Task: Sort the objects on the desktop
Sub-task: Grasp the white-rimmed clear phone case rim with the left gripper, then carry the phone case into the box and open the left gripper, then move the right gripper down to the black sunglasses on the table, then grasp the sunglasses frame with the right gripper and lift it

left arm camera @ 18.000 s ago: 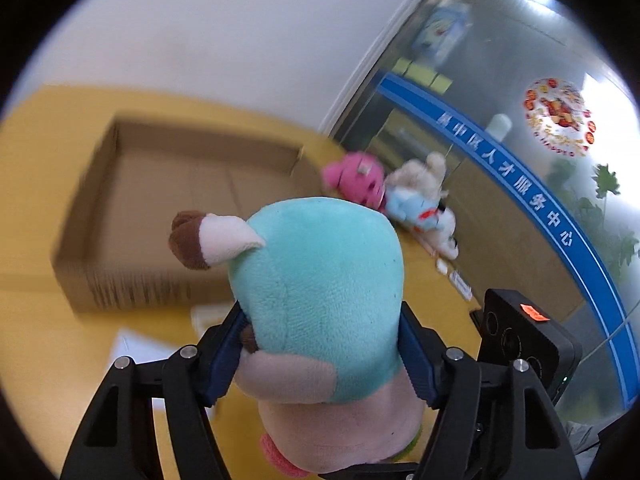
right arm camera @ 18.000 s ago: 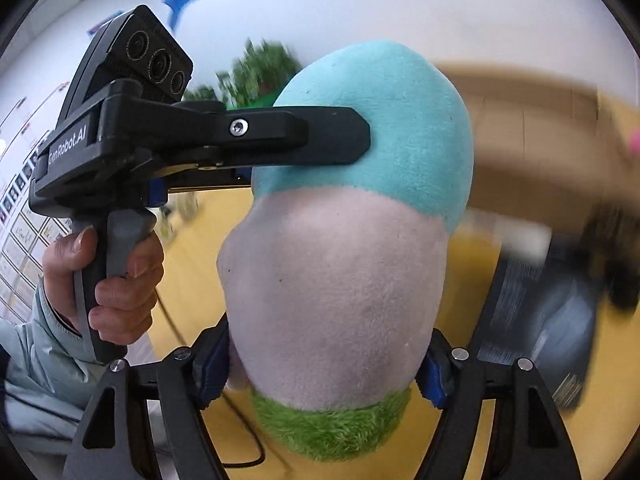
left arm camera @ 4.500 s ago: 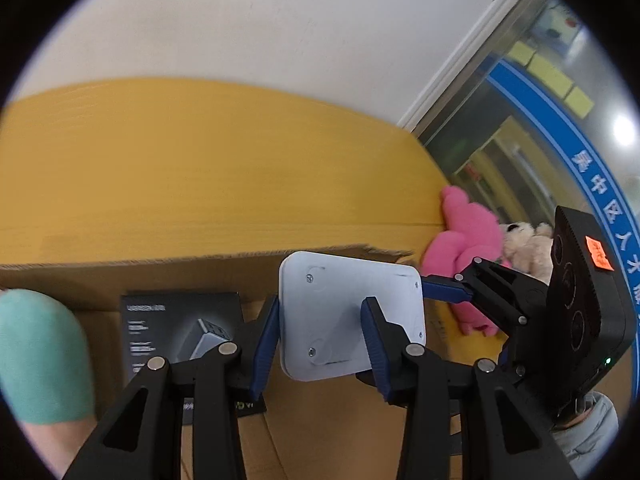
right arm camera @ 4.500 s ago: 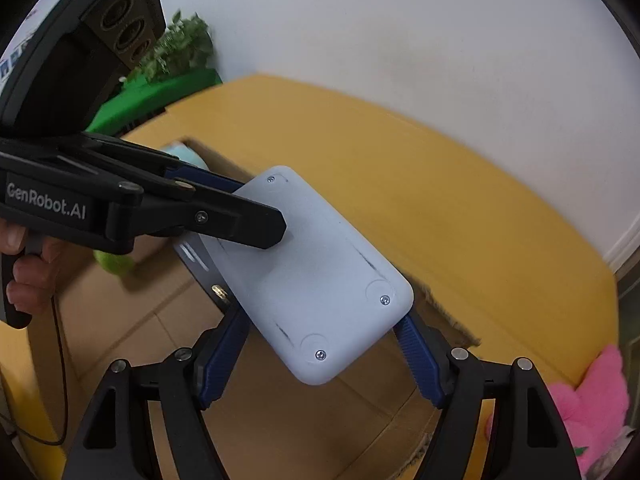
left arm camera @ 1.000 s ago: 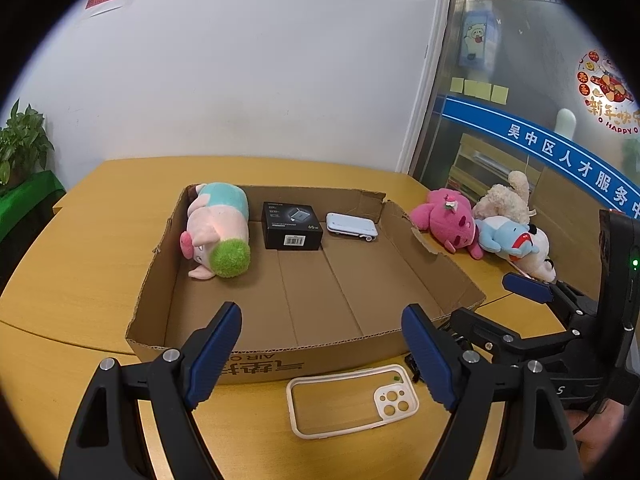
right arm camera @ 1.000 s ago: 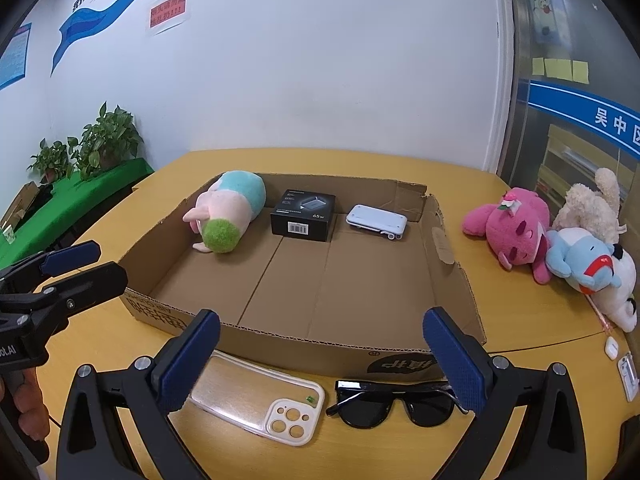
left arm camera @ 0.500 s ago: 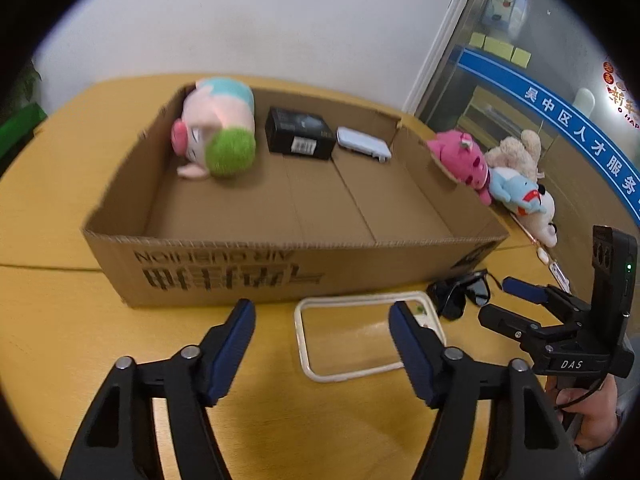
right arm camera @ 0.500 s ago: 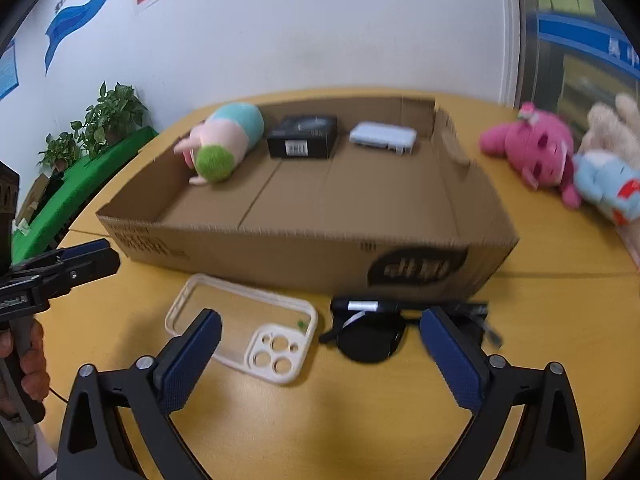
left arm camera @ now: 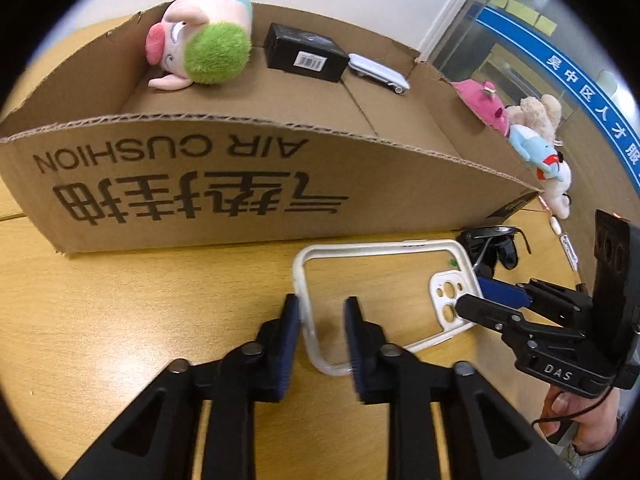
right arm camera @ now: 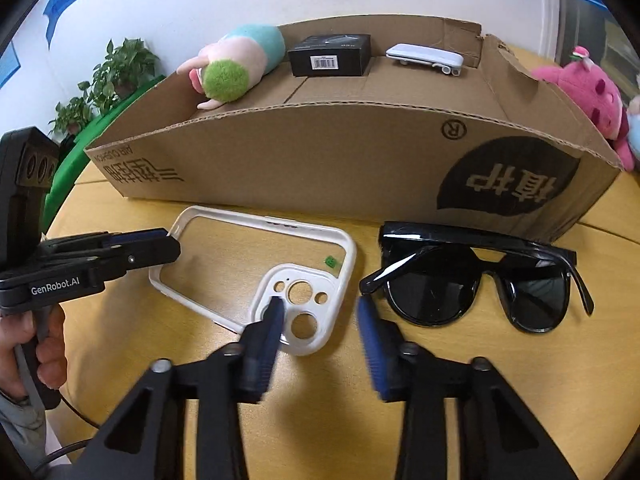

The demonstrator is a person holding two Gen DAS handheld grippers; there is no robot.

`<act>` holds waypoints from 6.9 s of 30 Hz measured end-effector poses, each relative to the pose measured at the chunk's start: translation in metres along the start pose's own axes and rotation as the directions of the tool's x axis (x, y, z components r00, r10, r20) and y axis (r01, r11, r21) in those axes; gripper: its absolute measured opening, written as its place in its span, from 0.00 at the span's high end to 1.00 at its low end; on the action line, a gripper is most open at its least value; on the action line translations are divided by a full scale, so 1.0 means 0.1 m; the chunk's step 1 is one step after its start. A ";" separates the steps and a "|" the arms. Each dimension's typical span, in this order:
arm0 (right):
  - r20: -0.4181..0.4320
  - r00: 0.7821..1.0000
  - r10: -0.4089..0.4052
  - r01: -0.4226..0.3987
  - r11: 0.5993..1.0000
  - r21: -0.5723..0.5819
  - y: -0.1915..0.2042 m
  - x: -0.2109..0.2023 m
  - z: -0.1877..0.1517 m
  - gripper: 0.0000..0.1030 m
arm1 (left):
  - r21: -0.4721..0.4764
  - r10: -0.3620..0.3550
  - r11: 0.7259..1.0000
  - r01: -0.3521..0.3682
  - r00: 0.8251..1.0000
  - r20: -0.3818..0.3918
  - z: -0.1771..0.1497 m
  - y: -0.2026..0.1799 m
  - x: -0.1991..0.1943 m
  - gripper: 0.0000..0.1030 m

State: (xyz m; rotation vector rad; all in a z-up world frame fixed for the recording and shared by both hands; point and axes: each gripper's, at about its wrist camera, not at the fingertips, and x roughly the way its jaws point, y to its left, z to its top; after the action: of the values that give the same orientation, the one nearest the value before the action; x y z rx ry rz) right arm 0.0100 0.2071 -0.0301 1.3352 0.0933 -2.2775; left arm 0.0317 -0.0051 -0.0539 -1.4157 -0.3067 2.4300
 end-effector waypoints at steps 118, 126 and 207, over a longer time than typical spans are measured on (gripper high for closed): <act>0.372 0.924 -0.092 0.134 0.987 -0.089 -0.02 -1.18 0.68 0.00 | 0.076 0.176 0.967 -0.241 0.858 0.483 0.60 -0.85 -1.33 0.22; 0.261 0.965 -0.011 0.025 0.998 -0.051 -0.80 -1.01 0.47 0.00 | 0.097 0.125 0.979 -0.180 0.902 0.413 0.26 -0.75 -1.27 0.22; 0.288 0.957 0.024 0.003 0.996 -0.093 0.48 -1.00 -0.04 0.48 | 0.006 -0.400 0.916 0.400 0.914 0.075 0.45 -0.97 -0.53 0.78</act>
State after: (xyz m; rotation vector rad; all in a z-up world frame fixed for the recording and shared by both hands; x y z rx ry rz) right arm 0.0747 0.2047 0.0600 0.9421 0.0904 -2.4019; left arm 0.0322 0.0641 0.0436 -1.1322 -0.5677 2.1457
